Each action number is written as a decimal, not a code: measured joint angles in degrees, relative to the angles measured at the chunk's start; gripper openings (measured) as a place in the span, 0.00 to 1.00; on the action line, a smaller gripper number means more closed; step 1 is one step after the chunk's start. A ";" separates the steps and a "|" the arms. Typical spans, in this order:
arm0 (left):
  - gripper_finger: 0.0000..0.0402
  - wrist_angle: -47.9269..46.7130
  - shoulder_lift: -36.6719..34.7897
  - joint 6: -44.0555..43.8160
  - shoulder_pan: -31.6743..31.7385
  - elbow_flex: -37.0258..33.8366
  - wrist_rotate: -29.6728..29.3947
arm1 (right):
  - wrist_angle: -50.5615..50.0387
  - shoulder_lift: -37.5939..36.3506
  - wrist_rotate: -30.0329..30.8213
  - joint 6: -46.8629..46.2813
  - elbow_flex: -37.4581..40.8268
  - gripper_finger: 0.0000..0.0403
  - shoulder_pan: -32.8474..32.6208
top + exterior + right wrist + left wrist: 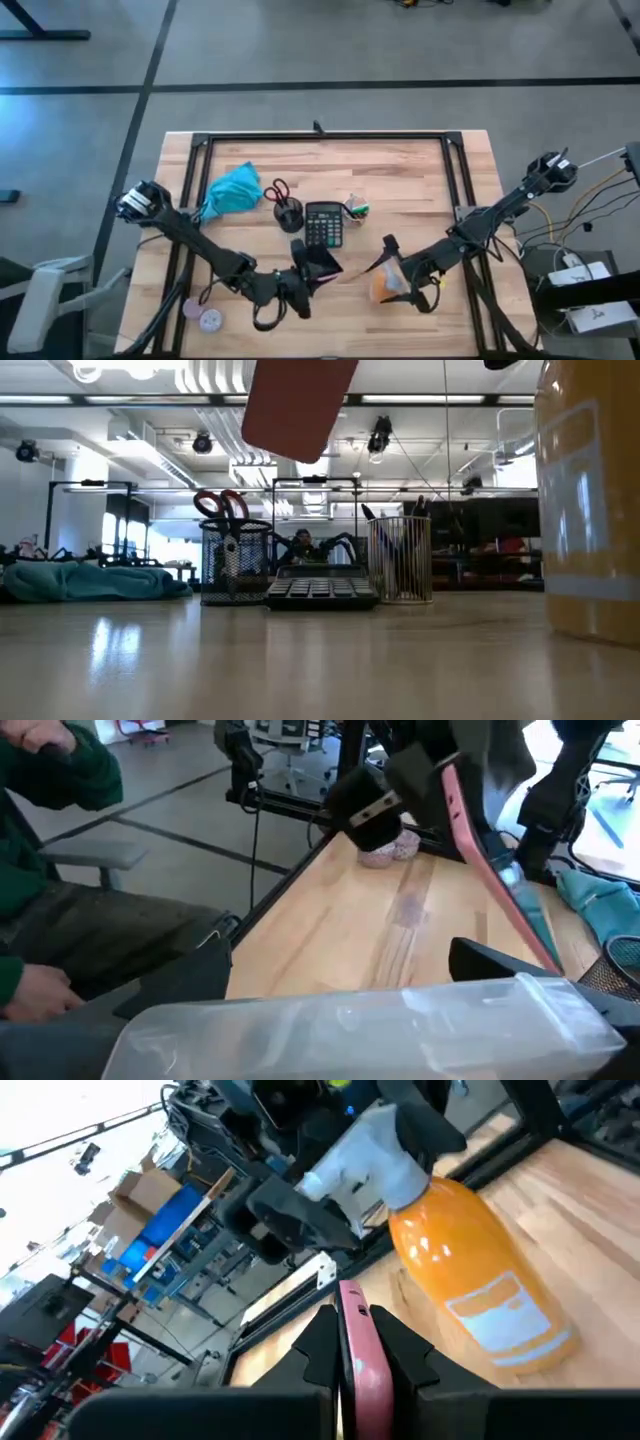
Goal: Apply microfiber cloth
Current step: Spray the back and front of the cellphone with the orange spray bottle
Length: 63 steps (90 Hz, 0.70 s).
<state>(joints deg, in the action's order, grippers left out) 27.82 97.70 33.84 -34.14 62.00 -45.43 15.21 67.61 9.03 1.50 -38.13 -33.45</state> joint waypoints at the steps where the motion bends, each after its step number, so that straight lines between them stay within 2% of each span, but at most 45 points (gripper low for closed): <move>1: 0.03 0.17 0.14 0.01 -0.05 0.00 -0.03 | 0.05 0.00 -0.01 0.00 0.00 0.88 0.00; 15: 0.03 0.58 1.59 3.46 -1.24 0.26 -0.03 | 0.09 0.00 -0.01 0.00 -0.02 0.88 0.00; 39: 0.03 0.27 4.27 30.67 -1.68 0.85 -0.65 | 0.06 0.00 0.00 0.00 -0.02 0.88 0.00; 56: 0.03 1.11 6.50 37.46 -0.57 0.87 -1.60 | 0.04 0.00 0.00 0.00 -0.01 0.88 0.00; 63: 0.03 1.09 8.19 43.52 -0.45 0.87 -1.69 | 0.06 -0.01 0.01 0.00 -0.02 0.88 0.00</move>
<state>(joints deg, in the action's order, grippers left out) 28.91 105.88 77.37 -34.59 62.87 -47.11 15.27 67.60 9.04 1.50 -38.15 -33.45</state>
